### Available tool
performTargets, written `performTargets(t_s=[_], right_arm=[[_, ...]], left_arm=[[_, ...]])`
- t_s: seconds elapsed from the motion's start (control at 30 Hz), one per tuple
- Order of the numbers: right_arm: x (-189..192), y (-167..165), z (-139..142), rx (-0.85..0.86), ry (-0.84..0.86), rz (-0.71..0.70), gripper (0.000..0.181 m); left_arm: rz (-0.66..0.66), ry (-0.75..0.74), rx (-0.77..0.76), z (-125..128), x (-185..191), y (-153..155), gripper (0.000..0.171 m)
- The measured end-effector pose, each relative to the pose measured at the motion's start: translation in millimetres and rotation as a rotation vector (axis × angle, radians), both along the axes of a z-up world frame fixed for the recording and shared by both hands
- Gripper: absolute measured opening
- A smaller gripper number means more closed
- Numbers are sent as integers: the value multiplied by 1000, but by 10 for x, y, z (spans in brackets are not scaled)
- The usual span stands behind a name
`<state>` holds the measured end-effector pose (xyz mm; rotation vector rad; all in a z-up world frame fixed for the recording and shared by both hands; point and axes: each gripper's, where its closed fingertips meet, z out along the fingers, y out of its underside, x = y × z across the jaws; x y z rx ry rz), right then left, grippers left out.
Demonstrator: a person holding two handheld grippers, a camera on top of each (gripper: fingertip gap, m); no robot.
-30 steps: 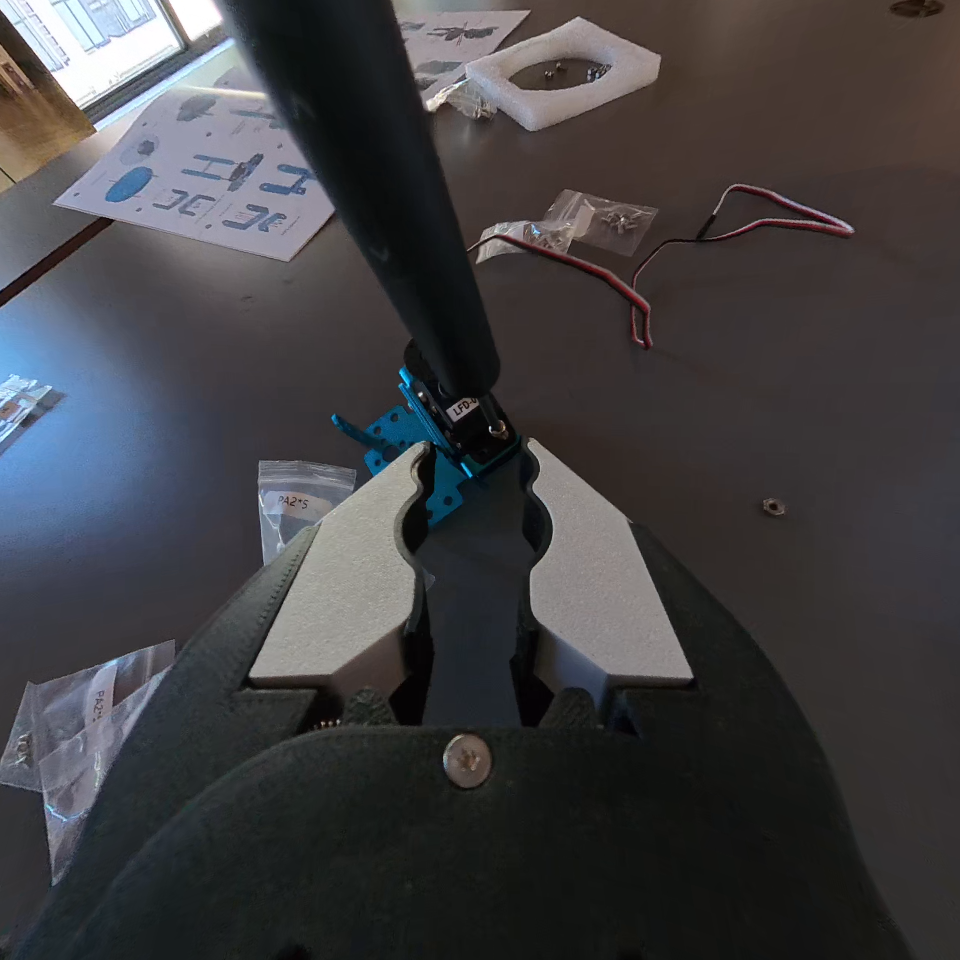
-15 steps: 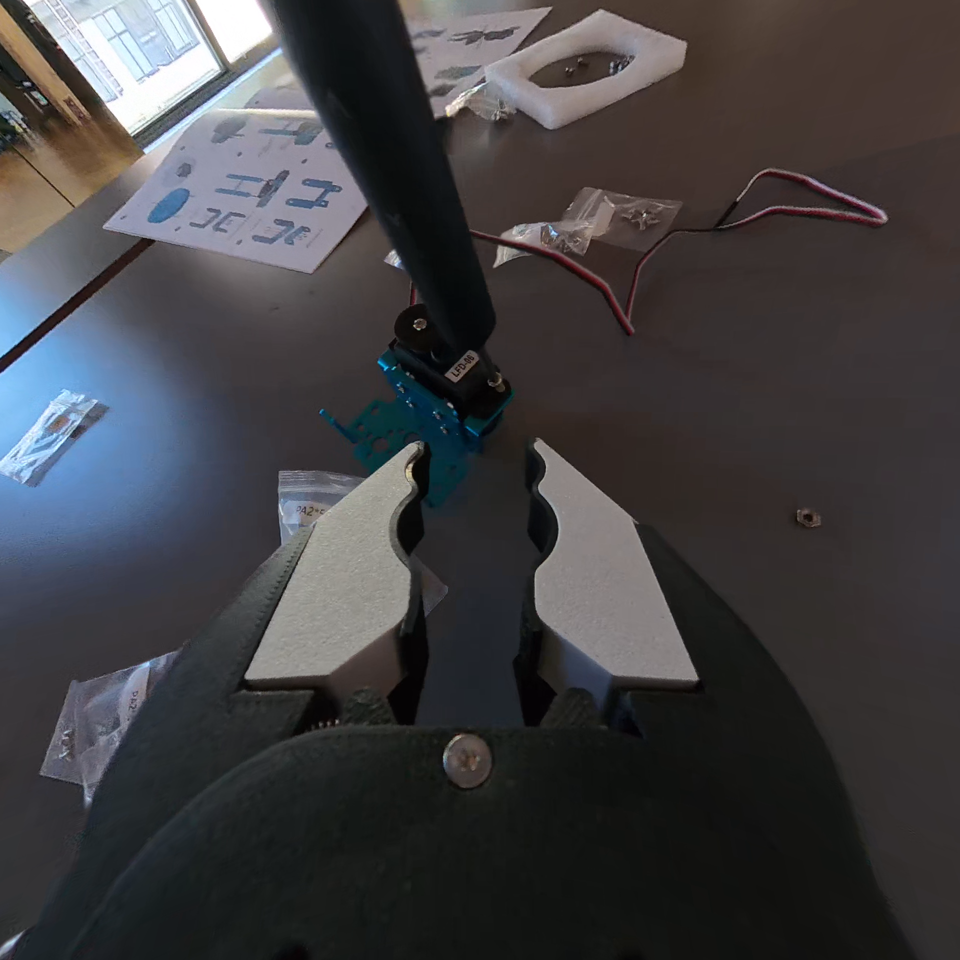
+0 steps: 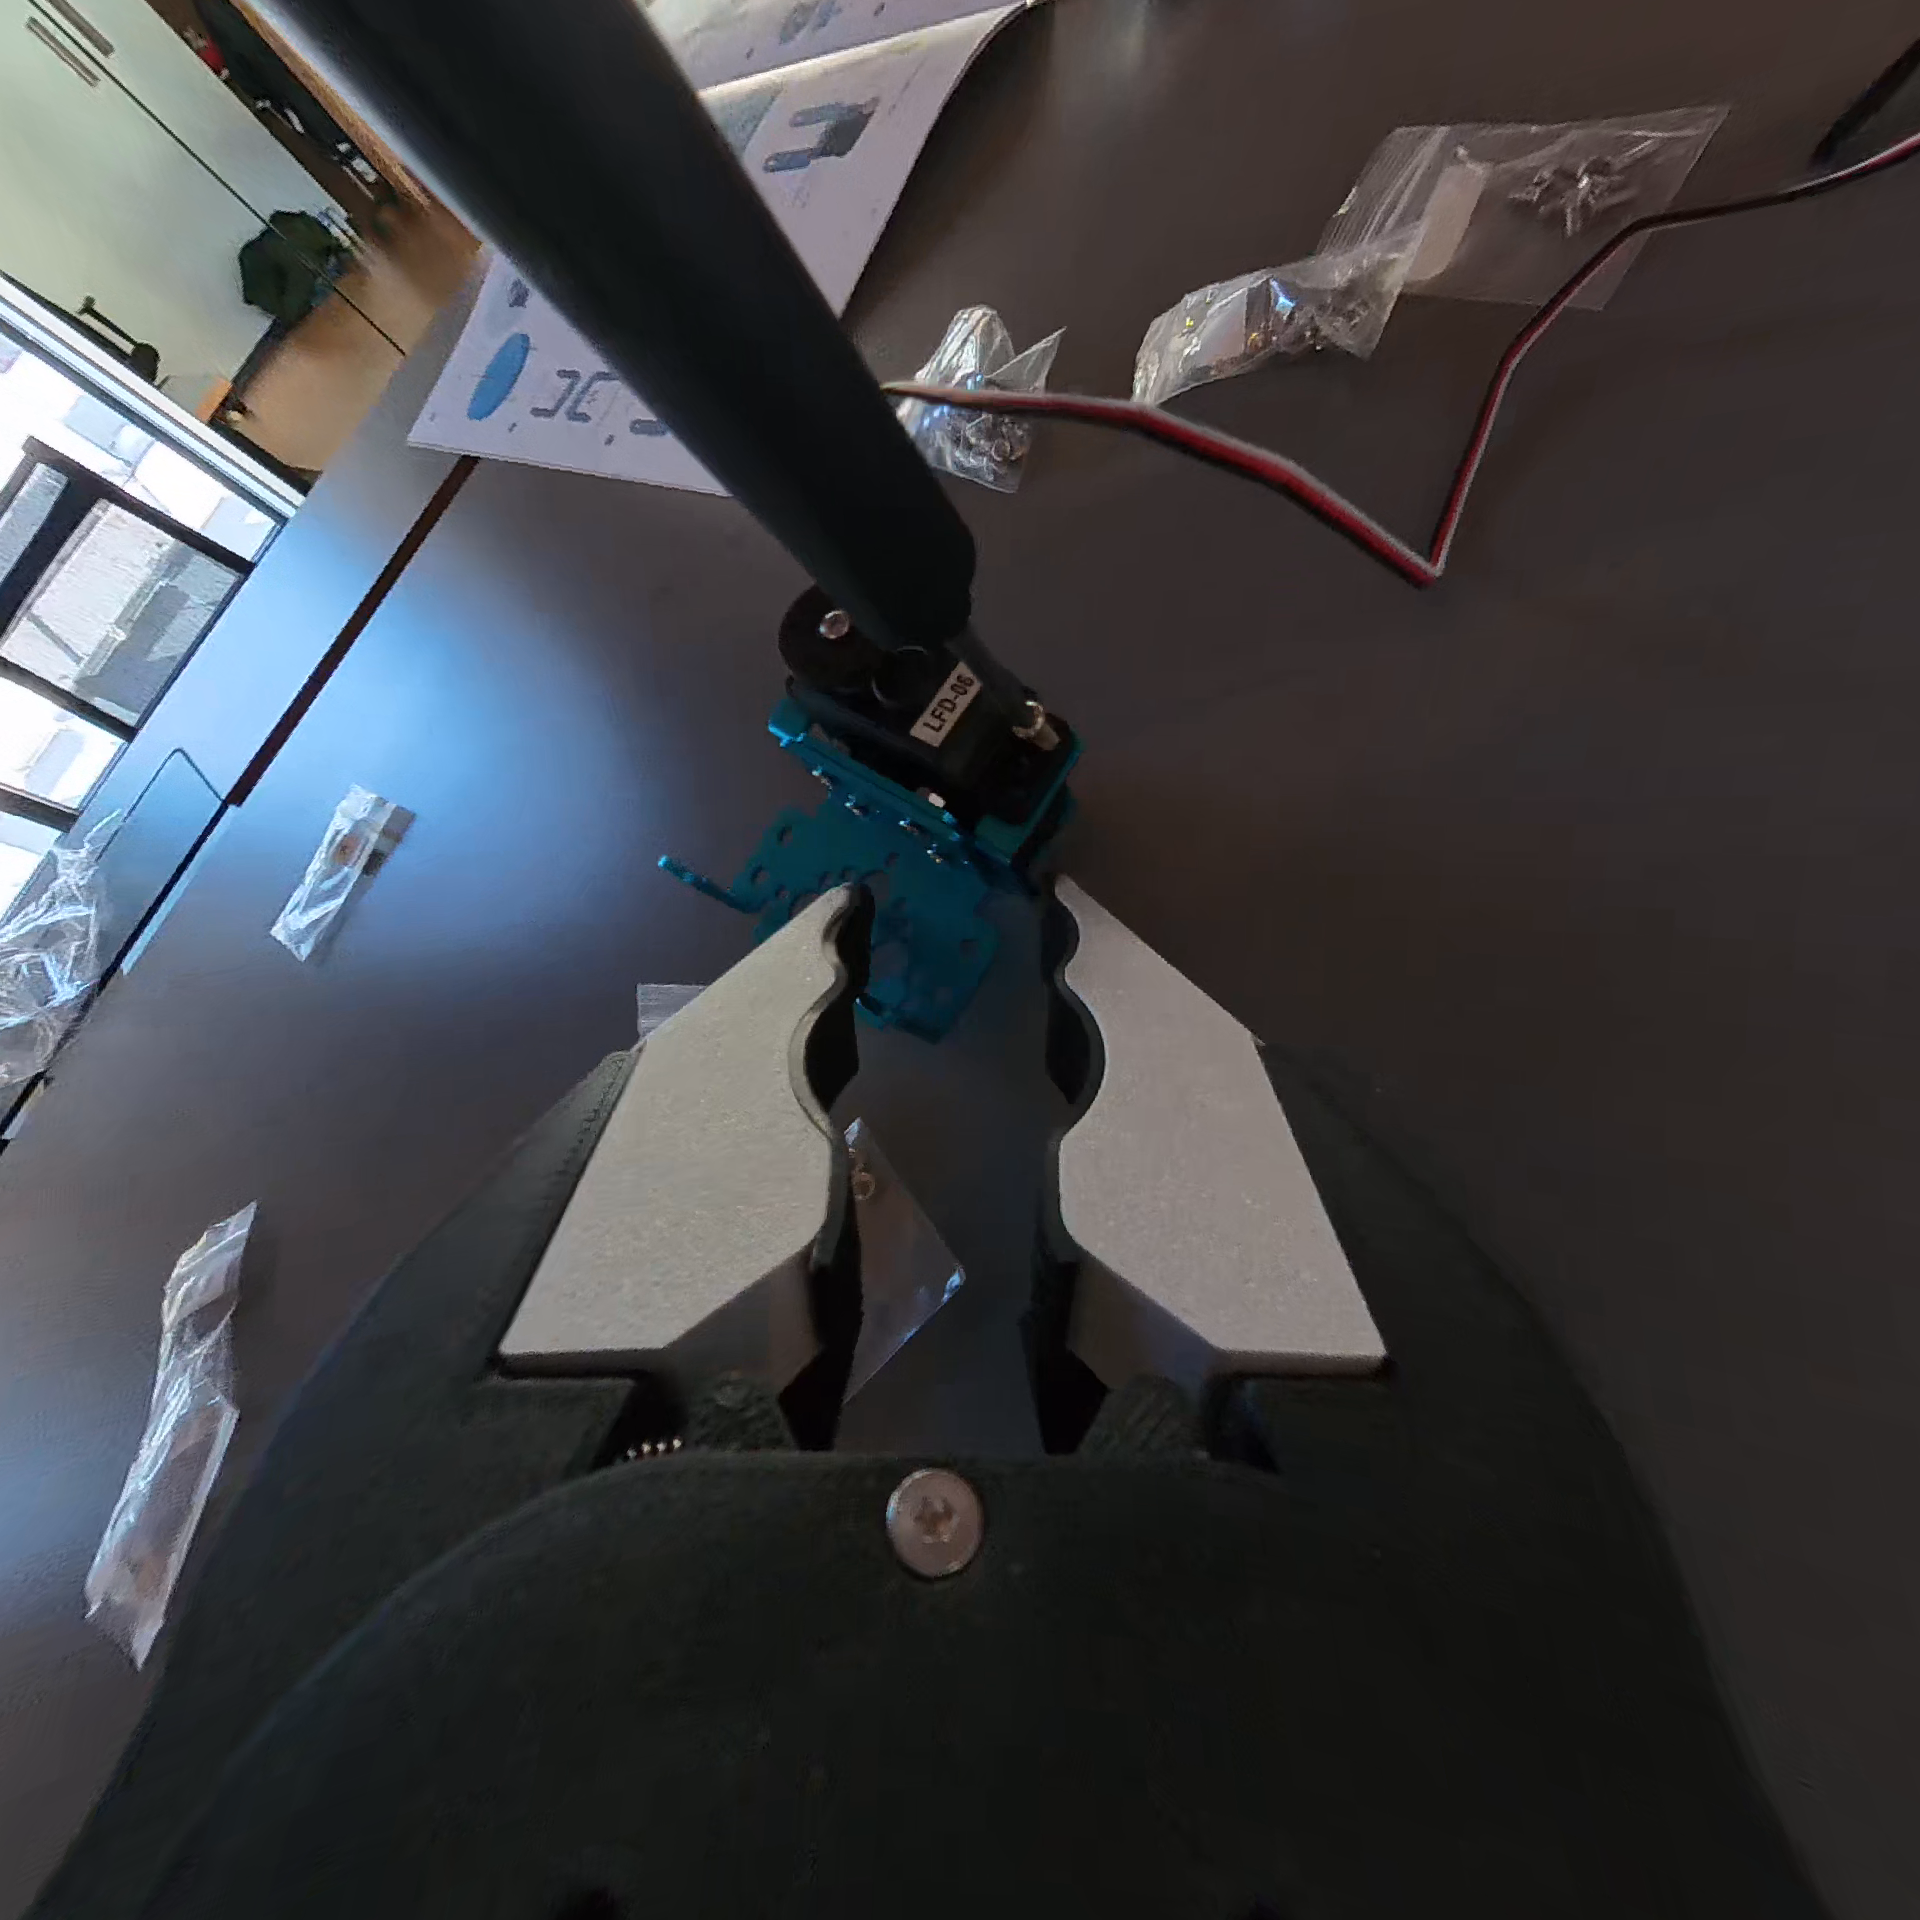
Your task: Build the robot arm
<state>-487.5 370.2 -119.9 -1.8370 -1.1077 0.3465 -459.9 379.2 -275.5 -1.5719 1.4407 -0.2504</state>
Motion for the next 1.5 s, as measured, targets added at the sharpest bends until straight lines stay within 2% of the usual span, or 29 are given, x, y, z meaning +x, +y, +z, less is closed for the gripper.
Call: performTargets(t_s=[0.23, 0.53, 0.67, 0.83, 1.17, 1.23, 1.27, 1.37, 1.5], right_arm=[[107, 35, 50, 29, 36, 0, 18], [268, 40, 77, 12, 168, 12, 18], [360, 62, 66, 18, 223, -30, 18], [387, 23, 61, 44, 262, -2, 17], [326, 7, 54, 75, 211, 42, 18], [326, 12, 54, 68, 212, 43, 18], [328, 14, 54, 68, 213, 43, 18], [337, 18, 54, 65, 215, 41, 18], [350, 27, 51, 58, 220, 37, 18]], left_arm=[[-11, 26, -4, -43, 60, 27, 15], [-10, 14, -34, -46, 70, 36, 14], [-18, 5, -24, -28, 87, 20, 12], [-16, 6, -48, -41, 88, 25, 3], [-4, 17, -18, -42, 105, 41, 4], [7, -11, -25, -4, 121, 33, 15], [9, -25, -40, 8, 129, 23, 15], [37, -20, -87, -21, 134, 58, 7], [64, -18, -96, -30, 154, 94, 4]])
